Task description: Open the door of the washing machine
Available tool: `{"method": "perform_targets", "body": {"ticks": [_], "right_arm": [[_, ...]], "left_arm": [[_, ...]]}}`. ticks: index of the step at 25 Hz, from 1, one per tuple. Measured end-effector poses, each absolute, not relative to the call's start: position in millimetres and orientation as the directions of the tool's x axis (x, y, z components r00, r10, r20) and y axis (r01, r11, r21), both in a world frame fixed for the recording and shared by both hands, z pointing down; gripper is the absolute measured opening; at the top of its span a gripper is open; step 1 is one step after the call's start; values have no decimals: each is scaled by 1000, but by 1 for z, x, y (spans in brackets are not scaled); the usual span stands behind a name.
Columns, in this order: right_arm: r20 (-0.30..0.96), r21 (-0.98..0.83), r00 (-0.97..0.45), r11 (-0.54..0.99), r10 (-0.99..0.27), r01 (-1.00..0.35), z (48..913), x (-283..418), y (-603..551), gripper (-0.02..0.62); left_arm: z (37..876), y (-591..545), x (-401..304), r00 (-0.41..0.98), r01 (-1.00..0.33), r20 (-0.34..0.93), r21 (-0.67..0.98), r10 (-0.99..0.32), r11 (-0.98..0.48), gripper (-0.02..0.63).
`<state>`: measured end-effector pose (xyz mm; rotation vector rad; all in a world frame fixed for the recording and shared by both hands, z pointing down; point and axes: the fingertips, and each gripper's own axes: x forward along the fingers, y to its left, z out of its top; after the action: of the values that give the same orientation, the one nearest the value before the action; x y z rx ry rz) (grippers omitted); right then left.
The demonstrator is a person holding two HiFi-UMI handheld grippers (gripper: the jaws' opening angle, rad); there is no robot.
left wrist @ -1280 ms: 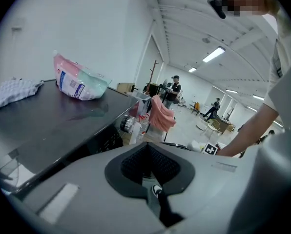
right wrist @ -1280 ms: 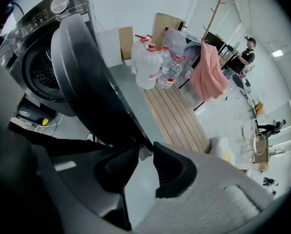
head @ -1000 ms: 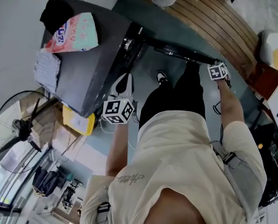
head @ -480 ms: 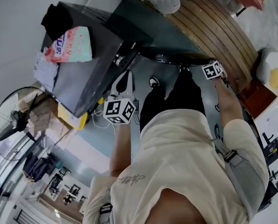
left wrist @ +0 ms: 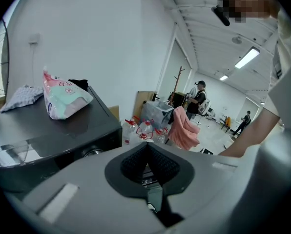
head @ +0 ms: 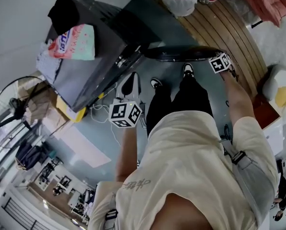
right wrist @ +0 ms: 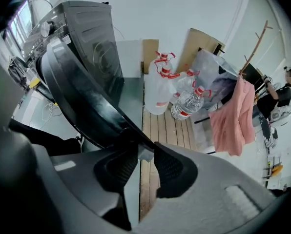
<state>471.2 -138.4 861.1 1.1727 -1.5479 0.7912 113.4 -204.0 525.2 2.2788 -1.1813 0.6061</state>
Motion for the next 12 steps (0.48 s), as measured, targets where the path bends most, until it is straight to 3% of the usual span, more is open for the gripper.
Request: {"method": "perform_targets", "body": {"ticks": [6, 12], "right_arm": [[958, 60, -57, 393, -280, -918, 860, 483, -178, 97], [971, 82, -8, 365, -239, -927, 856, 499, -204, 97]], "left_arm": [[523, -198, 114, 477, -869, 587, 199, -655, -454, 14], [521, -191, 98, 402, -914, 586, 205, -704, -351, 14]]}}
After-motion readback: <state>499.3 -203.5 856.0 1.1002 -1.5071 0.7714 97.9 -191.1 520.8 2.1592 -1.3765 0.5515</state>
